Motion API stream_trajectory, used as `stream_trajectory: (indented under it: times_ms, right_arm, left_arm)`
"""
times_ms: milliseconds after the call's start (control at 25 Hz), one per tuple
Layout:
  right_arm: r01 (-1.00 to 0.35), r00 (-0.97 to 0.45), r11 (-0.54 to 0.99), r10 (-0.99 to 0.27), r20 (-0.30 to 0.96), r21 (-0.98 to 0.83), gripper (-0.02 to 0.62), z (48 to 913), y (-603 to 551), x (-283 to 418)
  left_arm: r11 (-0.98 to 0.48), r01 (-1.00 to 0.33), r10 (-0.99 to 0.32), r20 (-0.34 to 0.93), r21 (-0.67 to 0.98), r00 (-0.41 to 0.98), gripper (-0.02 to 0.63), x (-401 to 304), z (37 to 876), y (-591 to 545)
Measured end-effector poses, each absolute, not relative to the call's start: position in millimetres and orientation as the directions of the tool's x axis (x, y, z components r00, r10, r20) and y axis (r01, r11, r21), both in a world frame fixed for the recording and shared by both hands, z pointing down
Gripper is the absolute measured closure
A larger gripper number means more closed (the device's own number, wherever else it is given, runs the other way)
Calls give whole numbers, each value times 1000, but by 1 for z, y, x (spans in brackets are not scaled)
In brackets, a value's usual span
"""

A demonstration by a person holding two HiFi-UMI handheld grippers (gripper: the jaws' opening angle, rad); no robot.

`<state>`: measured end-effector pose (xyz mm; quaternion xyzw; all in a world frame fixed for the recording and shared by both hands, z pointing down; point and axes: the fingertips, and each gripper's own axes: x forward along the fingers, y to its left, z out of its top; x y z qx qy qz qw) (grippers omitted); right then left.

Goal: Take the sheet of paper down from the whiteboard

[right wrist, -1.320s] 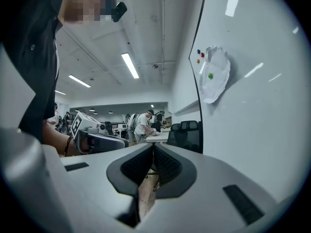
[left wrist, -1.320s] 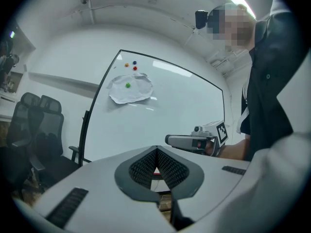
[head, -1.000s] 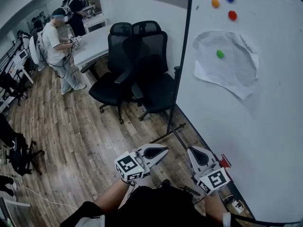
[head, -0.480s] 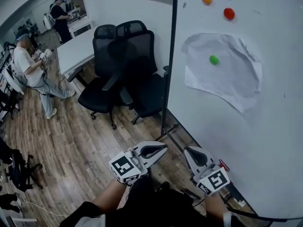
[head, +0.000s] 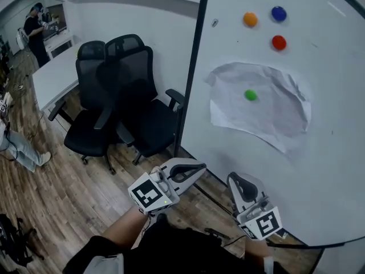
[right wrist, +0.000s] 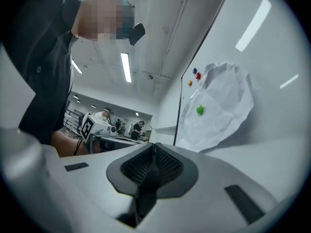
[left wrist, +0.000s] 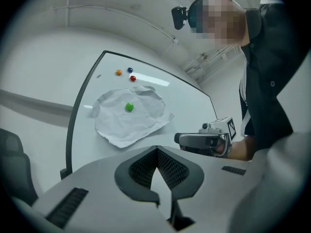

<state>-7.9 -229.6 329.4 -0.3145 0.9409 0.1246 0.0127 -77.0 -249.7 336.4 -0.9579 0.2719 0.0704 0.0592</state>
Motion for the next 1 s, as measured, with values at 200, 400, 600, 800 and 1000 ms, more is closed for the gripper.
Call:
stream_trajectory:
  times_ms: [200,400,600,800,1000]
  right_arm:
    - [-719,-688,627,-704,-176,301,572,276,-240,8]
    - [-819,-546,450,-801,-244,355,570,224,-240,31]
    - [-871,-428,324,-869,-247,368,493,206,-235,67]
    - [-931,-320,271,-929,-188,245,477,218,-250,112]
    - [-934,-343,328,-933,-107,141,462,234,-274,114]
  left_arm:
    - [-831,-494,-449,-216,-257,867,595,-78,295,-276]
    - [-770,-490,-430,-235,-409,872,595,-75,259,-300]
    - [-726,-502,-425,-266,-470,865,594,-64,228,-316]
    - [-660,-526,-464,-260,-536,847,514,-44,212,-327]
    - [-579,-576,-504,-302,-576,809,467,-34,196,-342]
